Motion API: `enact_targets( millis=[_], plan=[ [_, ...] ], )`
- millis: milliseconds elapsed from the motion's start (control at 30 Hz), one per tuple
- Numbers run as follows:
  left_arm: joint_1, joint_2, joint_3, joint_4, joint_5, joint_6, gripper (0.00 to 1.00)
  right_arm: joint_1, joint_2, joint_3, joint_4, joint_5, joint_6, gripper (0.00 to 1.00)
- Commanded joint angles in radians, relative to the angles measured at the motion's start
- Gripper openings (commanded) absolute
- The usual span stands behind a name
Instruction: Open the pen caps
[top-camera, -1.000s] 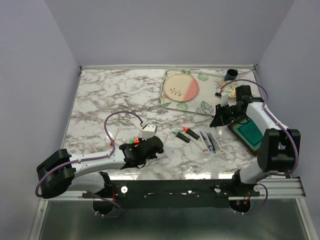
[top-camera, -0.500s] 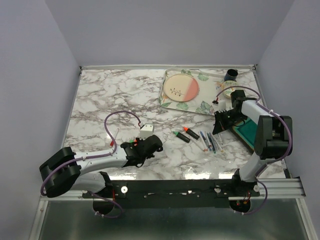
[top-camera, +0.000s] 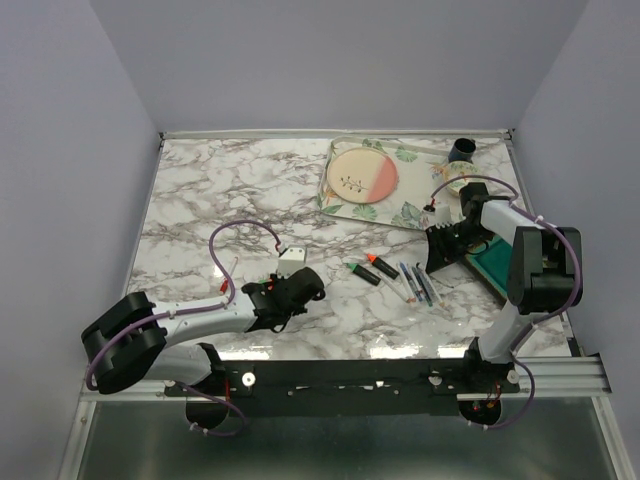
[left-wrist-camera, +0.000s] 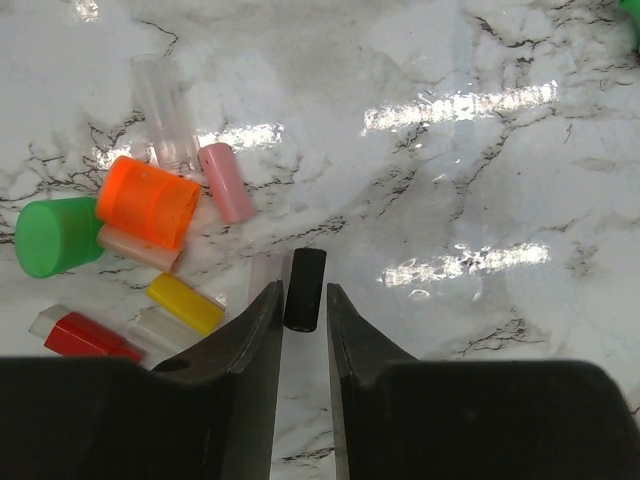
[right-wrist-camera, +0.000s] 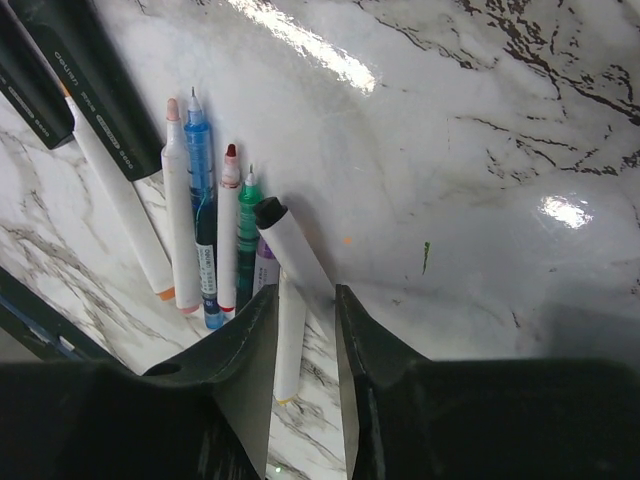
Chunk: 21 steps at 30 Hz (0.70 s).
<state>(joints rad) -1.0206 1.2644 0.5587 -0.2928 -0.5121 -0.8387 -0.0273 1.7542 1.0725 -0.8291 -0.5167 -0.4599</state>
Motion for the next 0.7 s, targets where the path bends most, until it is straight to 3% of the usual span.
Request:
enact_targets(
  millis=[0,333,667],
  plan=[
    [0.013,-0.014,0.018,0.017,-0.022,0.012,0.32,0.001,0.002,-0.002,-0.019,0.02,-0.01,0.36],
    [0.082,-0.138,0.026,0.021,0.047,0.046,0.5,0.0,-0.073,-0.002,-0.004,0.02,-0.01,0.41],
    [0.43,-0.347,-0.088,0.073,0.193,0.053,0.64,0.001,-0.185,0.003,-0.011,-0.038,-0.045,0.46]
  ],
)
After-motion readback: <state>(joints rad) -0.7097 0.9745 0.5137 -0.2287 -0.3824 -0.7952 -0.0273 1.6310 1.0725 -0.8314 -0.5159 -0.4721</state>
